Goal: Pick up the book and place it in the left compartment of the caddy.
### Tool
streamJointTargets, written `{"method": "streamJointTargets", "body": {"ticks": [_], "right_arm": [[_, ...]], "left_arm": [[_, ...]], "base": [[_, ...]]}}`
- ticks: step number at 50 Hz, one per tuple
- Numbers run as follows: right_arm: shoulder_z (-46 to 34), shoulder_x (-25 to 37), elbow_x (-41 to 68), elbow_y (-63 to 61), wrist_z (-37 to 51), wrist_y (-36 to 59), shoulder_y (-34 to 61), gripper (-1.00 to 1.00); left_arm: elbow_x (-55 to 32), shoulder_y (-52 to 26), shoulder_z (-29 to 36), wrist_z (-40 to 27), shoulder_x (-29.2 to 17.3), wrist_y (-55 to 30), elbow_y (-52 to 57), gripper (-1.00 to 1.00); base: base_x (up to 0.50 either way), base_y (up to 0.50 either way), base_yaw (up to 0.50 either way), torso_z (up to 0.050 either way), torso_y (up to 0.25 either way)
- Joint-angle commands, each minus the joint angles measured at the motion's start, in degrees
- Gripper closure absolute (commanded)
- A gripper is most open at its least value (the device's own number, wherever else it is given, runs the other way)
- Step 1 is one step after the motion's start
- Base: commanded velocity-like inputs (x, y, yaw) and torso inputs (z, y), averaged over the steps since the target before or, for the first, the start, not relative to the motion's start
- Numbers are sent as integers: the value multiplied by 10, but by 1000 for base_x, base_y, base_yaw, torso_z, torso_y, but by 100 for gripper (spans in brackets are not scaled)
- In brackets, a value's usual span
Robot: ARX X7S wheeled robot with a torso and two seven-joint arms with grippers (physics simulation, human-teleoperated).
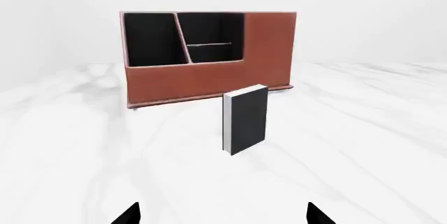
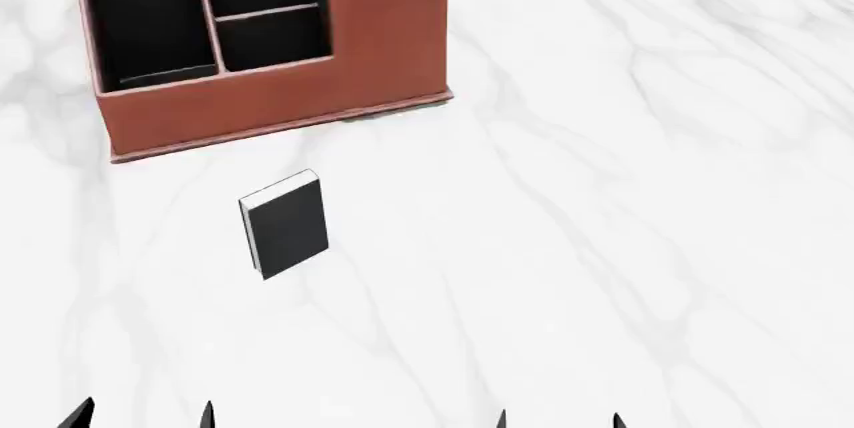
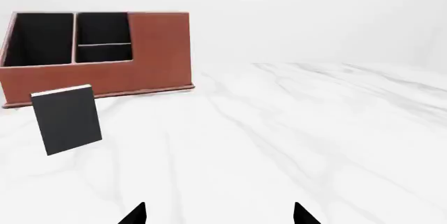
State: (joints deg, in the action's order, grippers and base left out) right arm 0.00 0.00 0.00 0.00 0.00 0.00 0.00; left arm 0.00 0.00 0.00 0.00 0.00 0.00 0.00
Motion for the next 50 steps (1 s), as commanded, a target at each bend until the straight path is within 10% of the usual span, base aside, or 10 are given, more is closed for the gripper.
{"method": "streamJointTargets", "body": {"ticks": [1, 29, 42, 50], "right_arm": [[-17, 10, 9, -12, 4, -10, -5, -100], [-65, 30, 22, 32, 65, -27, 17, -100], [-78, 41, 34, 3, 79, 3, 37, -100], [-92, 46, 36, 23, 78, -1, 48, -100]], "left_arm": [[2, -4, 10, -16, -11, 8, -10, -100], [-4, -1, 10, -95, -44, -36, 88, -100], [-166, -100, -189, -165, -80, -212, 332, -100], [-128, -86, -183, -172, -82, -164, 305, -100]], "base": [[0, 0, 0, 0, 0], [0, 0, 146, 0, 0], [0, 0, 500, 0, 0], [0, 0, 500, 0, 0]]}}
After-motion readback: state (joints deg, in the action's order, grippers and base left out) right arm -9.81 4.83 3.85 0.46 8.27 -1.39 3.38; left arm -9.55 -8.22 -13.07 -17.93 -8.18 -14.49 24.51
